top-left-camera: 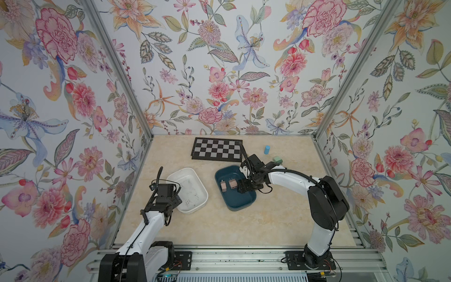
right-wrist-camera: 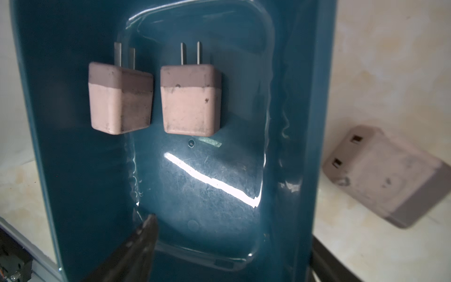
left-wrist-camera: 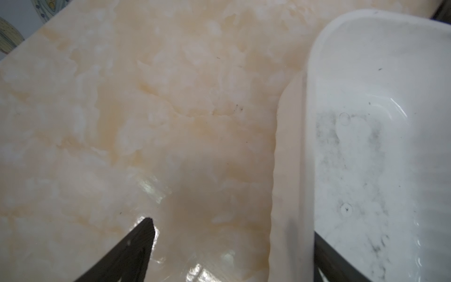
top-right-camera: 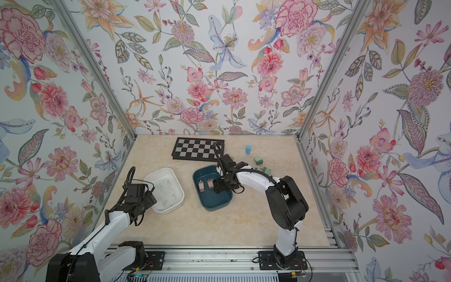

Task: Place the plugs by color into the storage box
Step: Move the storage box to the center of the board.

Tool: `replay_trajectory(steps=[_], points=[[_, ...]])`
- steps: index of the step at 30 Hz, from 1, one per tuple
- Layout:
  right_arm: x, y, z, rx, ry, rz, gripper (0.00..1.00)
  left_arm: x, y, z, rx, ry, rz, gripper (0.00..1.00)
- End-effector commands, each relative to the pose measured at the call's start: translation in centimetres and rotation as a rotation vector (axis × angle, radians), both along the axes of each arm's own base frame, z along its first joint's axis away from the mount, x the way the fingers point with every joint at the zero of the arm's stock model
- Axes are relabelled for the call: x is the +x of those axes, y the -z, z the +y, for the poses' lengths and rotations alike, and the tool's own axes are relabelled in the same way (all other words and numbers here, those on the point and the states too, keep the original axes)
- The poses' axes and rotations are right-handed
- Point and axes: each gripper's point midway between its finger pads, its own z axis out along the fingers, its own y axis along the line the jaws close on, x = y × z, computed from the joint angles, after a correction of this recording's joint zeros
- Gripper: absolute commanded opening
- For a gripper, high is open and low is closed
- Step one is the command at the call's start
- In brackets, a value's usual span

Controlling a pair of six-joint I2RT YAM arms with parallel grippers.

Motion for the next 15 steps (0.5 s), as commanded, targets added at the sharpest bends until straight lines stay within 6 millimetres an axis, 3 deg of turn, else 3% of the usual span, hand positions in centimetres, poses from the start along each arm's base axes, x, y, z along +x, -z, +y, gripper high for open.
replay_trajectory(steps=[1, 4, 7, 11, 15], points=[[-0.4, -0.3, 2.5, 0.053, -0.016, 0.017, 0.81, -0.4, -0.3, 1.0, 0.050, -0.008, 0.018, 0.89], [-0.6, -0.5, 3.5, 0.070, -0.030, 0.020, 0.81, 0.5, -1.2, 0.6, 0.025, -0.002, -0.031, 0.89], [0.2, -1.5, 3.1, 0.068, -0.014, -0.017, 0.82, 0.9, -2.4, 0.3, 0.026, 0.018, -0.063, 0.91], [2.4, -3.9, 0.4, 0.083, 0.054, -0.082, 0.86, 1.3, -4.1, -0.5, 0.037, 0.062, -0.109, 0.97], [4.5, -5.7, -4.1, 0.086, 0.137, -0.125, 0.88, 1.4, -5.2, -1.6, 0.015, 0.100, -0.153, 0.99]])
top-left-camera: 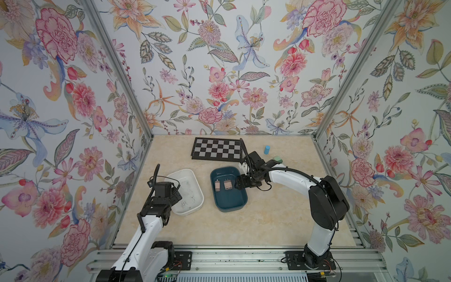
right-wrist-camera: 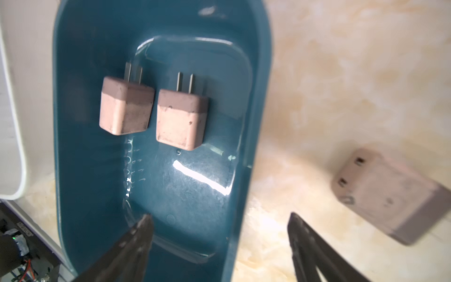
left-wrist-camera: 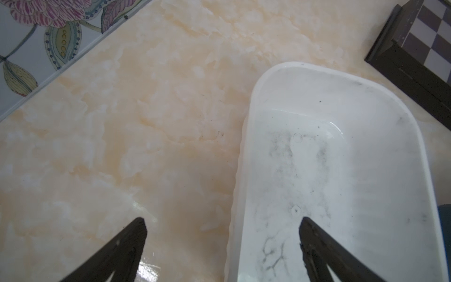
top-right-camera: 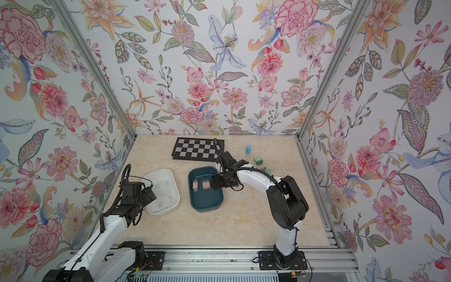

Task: Place the plugs by color into the storage box
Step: Move the storage box to the center of the board, then pick up the plug from the center of the board.

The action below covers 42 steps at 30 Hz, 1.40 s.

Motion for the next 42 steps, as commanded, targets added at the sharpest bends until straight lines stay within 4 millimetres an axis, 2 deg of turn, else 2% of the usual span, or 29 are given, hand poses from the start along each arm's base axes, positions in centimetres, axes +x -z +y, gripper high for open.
replay_trajectory(steps=[1, 4, 7, 12, 16, 20, 26, 34, 42], points=[[1.6, -2.6, -4.0, -0.012, 0.058, -0.068, 0.88, 0.2, -1.4, -0.8, -0.004, 0.035, -0.025, 0.99], [1.5, -1.9, -6.5, -0.092, 0.027, -0.071, 0.88, 0.5, -1.9, -1.7, -0.018, 0.064, -0.036, 0.99], [0.3, -0.4, -8.2, -0.161, -0.004, -0.047, 0.88, 0.9, -2.1, -2.7, -0.021, 0.092, -0.033, 1.00], [-1.6, 2.4, -9.1, -0.237, -0.061, 0.000, 0.88, 1.9, -1.9, -4.2, -0.047, 0.123, -0.042, 0.99], [-1.7, 4.4, -9.8, -0.291, -0.082, 0.034, 0.87, 2.9, -2.1, -5.5, -0.082, 0.152, -0.055, 0.99], [-0.9, 5.8, -10.0, -0.330, -0.098, 0.049, 0.87, 3.6, -2.6, -6.6, -0.094, 0.172, -0.069, 0.99], [1.4, 7.4, -10.4, -0.364, -0.103, 0.055, 0.87, 3.7, -2.1, -7.3, -0.121, 0.181, -0.068, 1.00], [4.4, 8.1, -10.6, -0.345, -0.073, 0.038, 0.85, 3.5, -2.0, -7.3, -0.125, 0.182, -0.068, 0.99], [5.5, 8.5, -9.5, -0.305, -0.083, 0.021, 0.83, 3.6, -1.8, -7.7, -0.135, 0.189, -0.067, 1.00]])
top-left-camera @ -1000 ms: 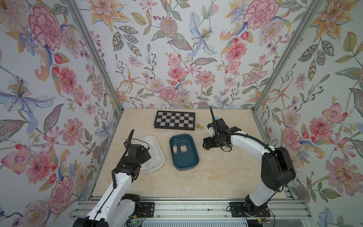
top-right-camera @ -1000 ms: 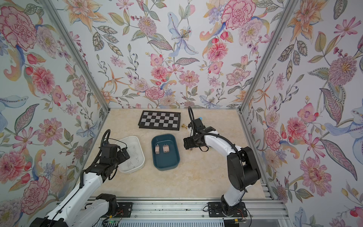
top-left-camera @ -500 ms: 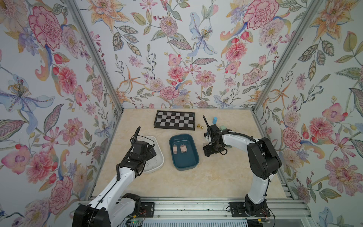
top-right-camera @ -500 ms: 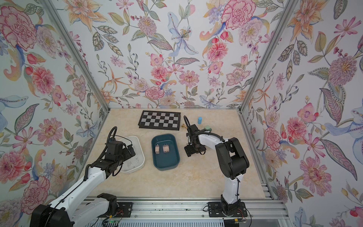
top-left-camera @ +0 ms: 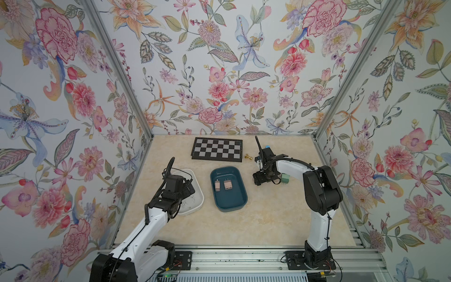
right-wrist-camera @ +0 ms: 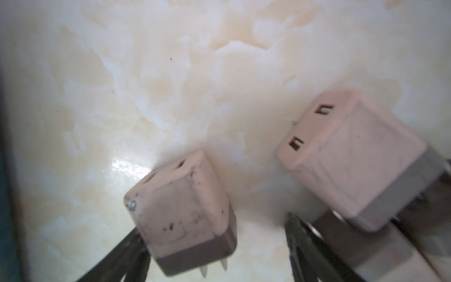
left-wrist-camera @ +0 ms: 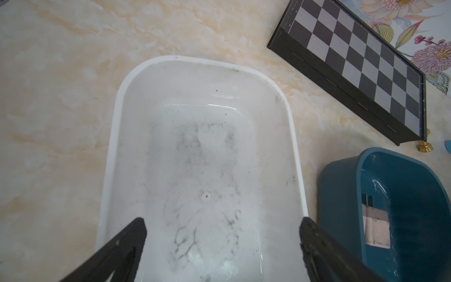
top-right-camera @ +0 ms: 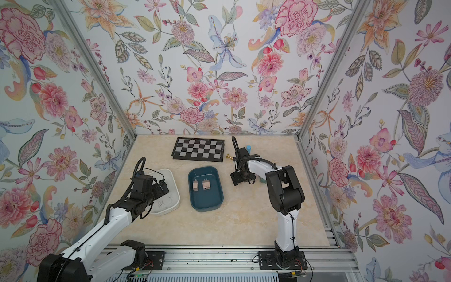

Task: Place the plugs by color into the storage box
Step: Pick up the plug from the center of the board.

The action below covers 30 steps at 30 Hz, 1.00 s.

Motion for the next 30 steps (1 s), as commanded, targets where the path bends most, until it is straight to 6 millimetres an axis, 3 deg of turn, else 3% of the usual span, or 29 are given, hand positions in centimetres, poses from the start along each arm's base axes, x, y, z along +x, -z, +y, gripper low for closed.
replay_trajectory(steps=[1, 10, 16, 18, 24, 30], points=[[0.0, 1.3, 0.6, 0.010, -0.032, 0.027, 0.82, 0.4, -0.2, -0.5, -0.018, -0.004, -0.008, 0.99], [0.2, 1.9, 2.0, 0.021, -0.062, 0.028, 0.74, 0.4, 0.0, -0.5, -0.016, -0.006, -0.005, 0.99], [-0.1, 2.1, 2.5, 0.019, -0.062, 0.034, 0.45, 0.4, 0.1, -0.5, -0.013, -0.003, -0.005, 0.99], [-0.2, 1.7, 2.5, 0.027, -0.057, 0.030, 0.40, 0.3, 0.1, -0.5, -0.011, 0.000, -0.004, 0.99], [-0.4, -3.2, 3.2, 0.044, -0.053, -0.076, 0.37, 0.5, 0.1, -0.6, -0.012, 0.007, -0.006, 1.00], [-3.2, -7.9, 7.5, 0.097, -0.109, -0.130, 0.36, 0.6, 0.0, -0.7, -0.017, 0.010, -0.012, 0.99]])
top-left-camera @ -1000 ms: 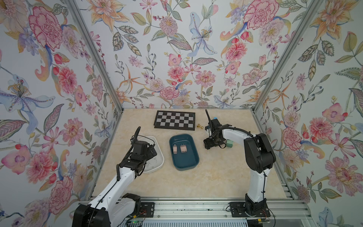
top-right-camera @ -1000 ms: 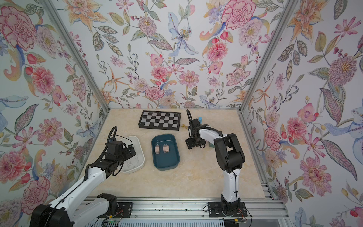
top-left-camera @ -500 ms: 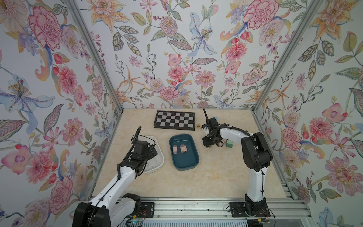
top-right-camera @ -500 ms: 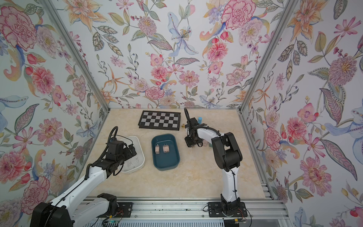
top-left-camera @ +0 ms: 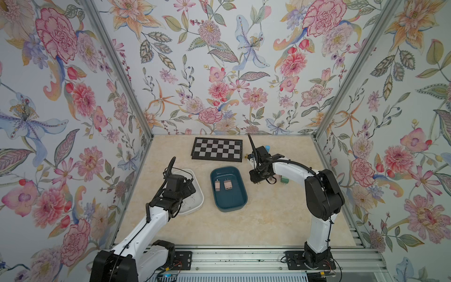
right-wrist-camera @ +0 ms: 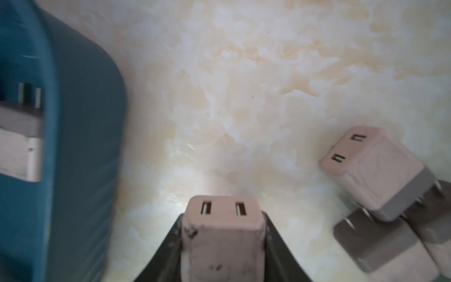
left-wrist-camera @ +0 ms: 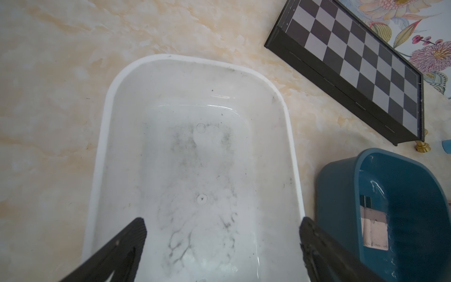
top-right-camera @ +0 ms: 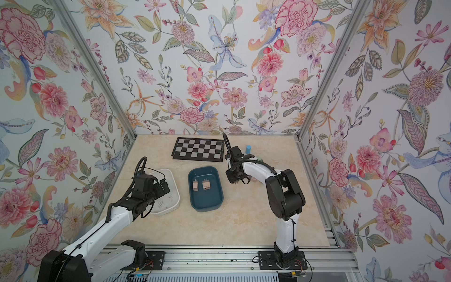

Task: Place the plugs by color into the storage box
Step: Pick up the plug from the center of the board, then place the plug in the storage box.

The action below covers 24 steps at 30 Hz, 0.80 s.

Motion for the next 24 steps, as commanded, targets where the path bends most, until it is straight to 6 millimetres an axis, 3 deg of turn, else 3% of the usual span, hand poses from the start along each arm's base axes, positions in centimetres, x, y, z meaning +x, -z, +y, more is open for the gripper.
replay_trajectory(steps=[1, 5, 10, 18, 24], points=[[-2.5, -3.2, 3.0, 0.042, -0.034, -0.020, 0.36, 0.3, -0.2, -0.5, -0.011, 0.008, -0.012, 0.99], [-5.9, -3.2, 7.4, 0.068, -0.107, 0.002, 0.36, 0.2, -0.1, -0.5, -0.014, 0.011, -0.013, 1.00], [-8.4, -2.0, 11.3, 0.065, -0.168, 0.029, 0.37, 0.0, -0.2, -0.6, -0.017, 0.015, -0.016, 0.99], [-10.3, 1.3, 14.8, 0.039, -0.211, 0.090, 0.37, -0.5, -0.3, -0.3, -0.015, 0.009, -0.022, 0.99], [-10.7, 3.4, 15.5, 0.017, -0.212, 0.126, 0.38, -0.9, 0.3, -0.3, -0.019, 0.009, -0.014, 0.99]])
